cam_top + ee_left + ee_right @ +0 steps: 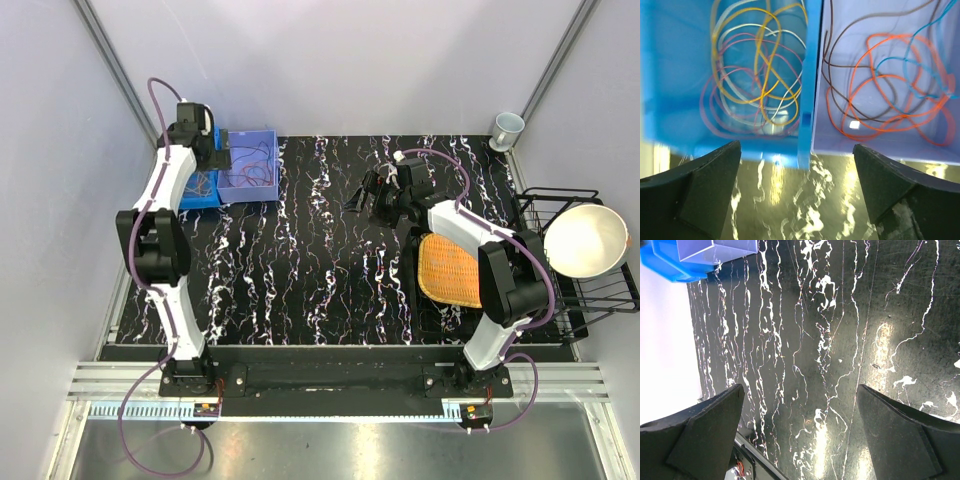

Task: Untangle the cables

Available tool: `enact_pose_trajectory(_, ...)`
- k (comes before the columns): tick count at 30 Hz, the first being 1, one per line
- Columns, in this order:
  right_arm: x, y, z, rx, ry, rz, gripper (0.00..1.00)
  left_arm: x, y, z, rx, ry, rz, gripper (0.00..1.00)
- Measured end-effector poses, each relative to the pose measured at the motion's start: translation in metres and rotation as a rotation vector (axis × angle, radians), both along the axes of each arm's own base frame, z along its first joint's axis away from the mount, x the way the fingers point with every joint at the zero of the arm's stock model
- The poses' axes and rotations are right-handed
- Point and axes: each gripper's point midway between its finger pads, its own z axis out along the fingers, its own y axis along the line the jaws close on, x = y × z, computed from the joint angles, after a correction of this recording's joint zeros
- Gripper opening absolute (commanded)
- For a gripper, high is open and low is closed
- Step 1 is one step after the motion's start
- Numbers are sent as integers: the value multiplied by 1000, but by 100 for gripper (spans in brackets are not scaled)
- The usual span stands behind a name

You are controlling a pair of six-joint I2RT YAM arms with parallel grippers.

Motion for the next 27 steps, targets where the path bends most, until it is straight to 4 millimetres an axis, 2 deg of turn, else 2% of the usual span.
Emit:
enact_pose_trajectory(3, 0, 0, 0, 0, 0, 0, 100, -18, -10, 33, -5, -19, 27, 99)
enact_pose_trajectory(6, 0, 0, 0, 1, -3, 0, 100, -45, -42, 70, -40, -48, -11, 99)
enact_pose_trajectory(9, 1, 0, 1, 1, -5, 0, 100, -82, -71, 81, -80, -40, -66, 99)
enact_pose_trajectory(12, 1, 0, 1, 0, -5, 0, 100, -136, -93, 63, -123, 32, -112, 99)
enact_pose_trajectory(14, 1, 0, 0, -3, -5, 2, 100, -176, -102, 37, -167, 104, -137, 99)
enact_pose_trajectory(17, 3, 1, -6, -13, 9, 7, 100, -227, -105, 6, -207, 191, -147, 99)
enact_pose_trajectory(19, 6, 1, -12, -25, 27, 9, 100, -256, -101, -6, -223, 218, -136, 99)
enact_pose_trajectory(21, 8, 3, -15, -36, 37, 15, 100, -275, -99, -9, -235, 203, -129, 99)
enact_pose_trajectory(23, 8, 5, -12, -49, 39, 26, 100, -285, -97, -8, -247, 163, -127, 99)
enact_pose_trajectory(27, 11, 19, 13, -79, -19, 86, 100, -294, -97, 1, -268, 79, -131, 99)
